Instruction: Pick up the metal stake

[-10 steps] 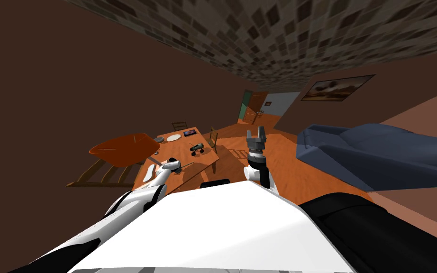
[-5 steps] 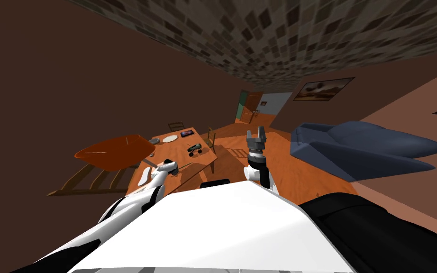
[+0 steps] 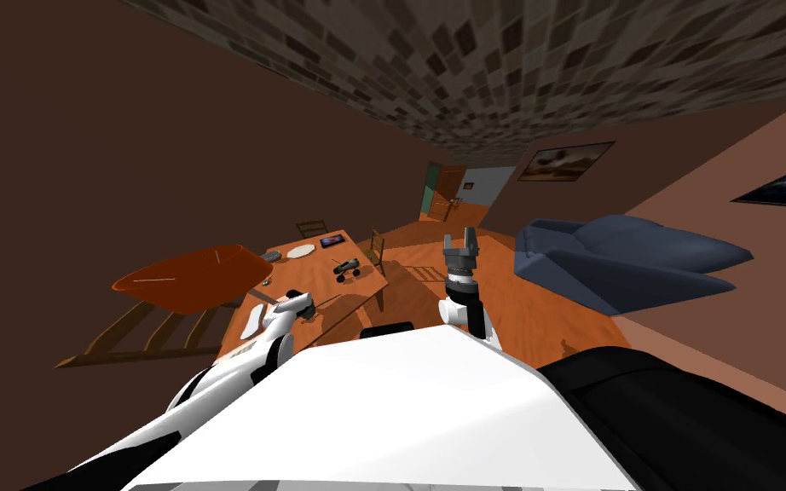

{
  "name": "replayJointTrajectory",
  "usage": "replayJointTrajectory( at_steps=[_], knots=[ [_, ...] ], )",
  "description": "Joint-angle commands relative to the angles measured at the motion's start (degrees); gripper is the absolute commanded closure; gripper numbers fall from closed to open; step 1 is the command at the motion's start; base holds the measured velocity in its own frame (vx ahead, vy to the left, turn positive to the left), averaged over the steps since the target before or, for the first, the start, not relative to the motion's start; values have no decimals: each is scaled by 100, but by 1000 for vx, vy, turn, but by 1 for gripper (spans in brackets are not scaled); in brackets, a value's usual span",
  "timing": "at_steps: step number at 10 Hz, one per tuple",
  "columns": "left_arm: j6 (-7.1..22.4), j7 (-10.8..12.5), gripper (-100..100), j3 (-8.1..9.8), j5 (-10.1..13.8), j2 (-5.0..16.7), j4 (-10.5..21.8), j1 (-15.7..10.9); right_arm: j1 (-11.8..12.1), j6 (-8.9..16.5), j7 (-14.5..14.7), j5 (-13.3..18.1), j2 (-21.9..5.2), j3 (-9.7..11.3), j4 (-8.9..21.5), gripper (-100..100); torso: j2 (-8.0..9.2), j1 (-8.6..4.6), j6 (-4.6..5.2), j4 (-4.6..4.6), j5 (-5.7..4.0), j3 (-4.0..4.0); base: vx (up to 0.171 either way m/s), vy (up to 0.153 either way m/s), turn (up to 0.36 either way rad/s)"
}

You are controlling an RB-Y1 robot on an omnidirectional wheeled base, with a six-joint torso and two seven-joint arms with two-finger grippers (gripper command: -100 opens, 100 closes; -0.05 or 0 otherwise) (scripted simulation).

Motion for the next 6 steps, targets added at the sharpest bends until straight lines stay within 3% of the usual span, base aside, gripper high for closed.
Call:
replayJointTrajectory(
  at_steps=[1,3,5,6],
  knots=[
    [103,-242,100,286,-212,18,-145,134,0,0,0,0,0,0,0,0,0,0,0,0,0,0,-18,-17,-245],
    [103,-242,100,628,-212,18,-145,134,0,0,0,0,0,0,0,0,4,-7,4,1,1,2,-16,-13,-51],
    [128,-223,100,612,-227,-2,-184,147,0,0,0,0,0,0,0,0,1,-1,0,0,2,0,-3,-3,16],
    [119,-227,0,622,-228,5,-171,143,0,0,0,0,0,0,0,0,-2,0,3,0,4,-1,0,0,0]
  ],
)
